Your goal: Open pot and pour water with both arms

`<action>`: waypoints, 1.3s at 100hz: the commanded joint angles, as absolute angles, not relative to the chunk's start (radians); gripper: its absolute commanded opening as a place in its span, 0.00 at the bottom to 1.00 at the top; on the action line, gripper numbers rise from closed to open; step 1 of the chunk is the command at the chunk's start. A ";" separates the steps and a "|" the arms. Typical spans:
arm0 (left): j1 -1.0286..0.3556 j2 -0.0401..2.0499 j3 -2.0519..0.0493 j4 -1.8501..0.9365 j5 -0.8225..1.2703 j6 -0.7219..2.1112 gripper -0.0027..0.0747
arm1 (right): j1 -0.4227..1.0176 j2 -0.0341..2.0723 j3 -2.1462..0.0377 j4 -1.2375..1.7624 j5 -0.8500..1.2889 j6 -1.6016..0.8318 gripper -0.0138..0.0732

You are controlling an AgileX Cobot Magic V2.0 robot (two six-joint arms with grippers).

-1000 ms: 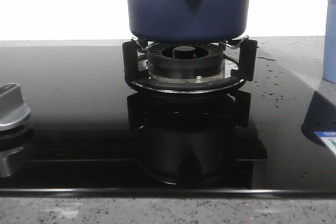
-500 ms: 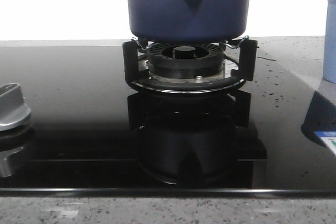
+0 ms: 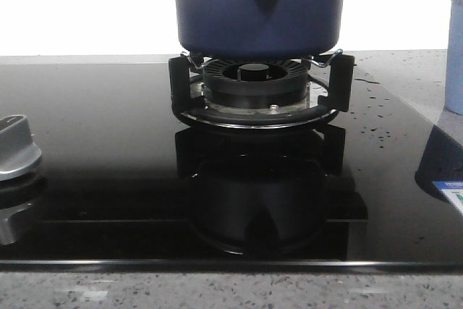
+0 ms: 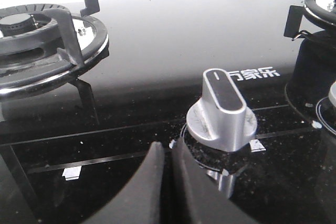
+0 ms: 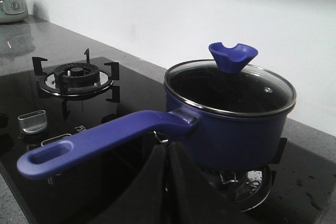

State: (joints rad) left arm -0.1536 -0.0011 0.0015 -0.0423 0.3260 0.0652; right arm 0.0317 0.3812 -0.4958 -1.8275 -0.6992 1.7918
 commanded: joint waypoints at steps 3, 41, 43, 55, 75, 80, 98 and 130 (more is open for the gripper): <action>-0.154 -0.035 0.047 -0.059 0.271 0.053 0.01 | 0.032 0.385 -0.519 -1.879 -0.670 1.790 0.09; -0.154 -0.035 0.047 -0.059 0.271 0.053 0.01 | 0.032 0.385 -0.514 -1.879 -0.662 1.790 0.09; -0.154 -0.035 0.047 -0.059 0.271 0.053 0.01 | 0.032 0.387 -0.506 -1.879 -0.638 1.790 0.09; -0.154 -0.035 0.047 -0.059 0.271 0.053 0.01 | 0.032 0.387 -0.459 -1.879 -0.475 1.781 0.09; -0.154 -0.035 0.047 -0.059 0.271 0.053 0.01 | 0.032 0.385 -0.378 -1.589 -0.196 1.489 0.09; -0.154 -0.035 0.047 -0.059 0.271 0.053 0.01 | 0.032 0.382 -0.353 -1.354 -0.144 1.222 0.09; -0.154 -0.035 0.047 -0.059 0.271 0.053 0.01 | 0.032 0.366 -0.300 -1.165 0.032 1.022 0.09; -0.153 -0.035 0.047 -0.059 0.271 0.053 0.01 | 0.057 0.329 -0.240 -0.679 0.196 0.526 0.09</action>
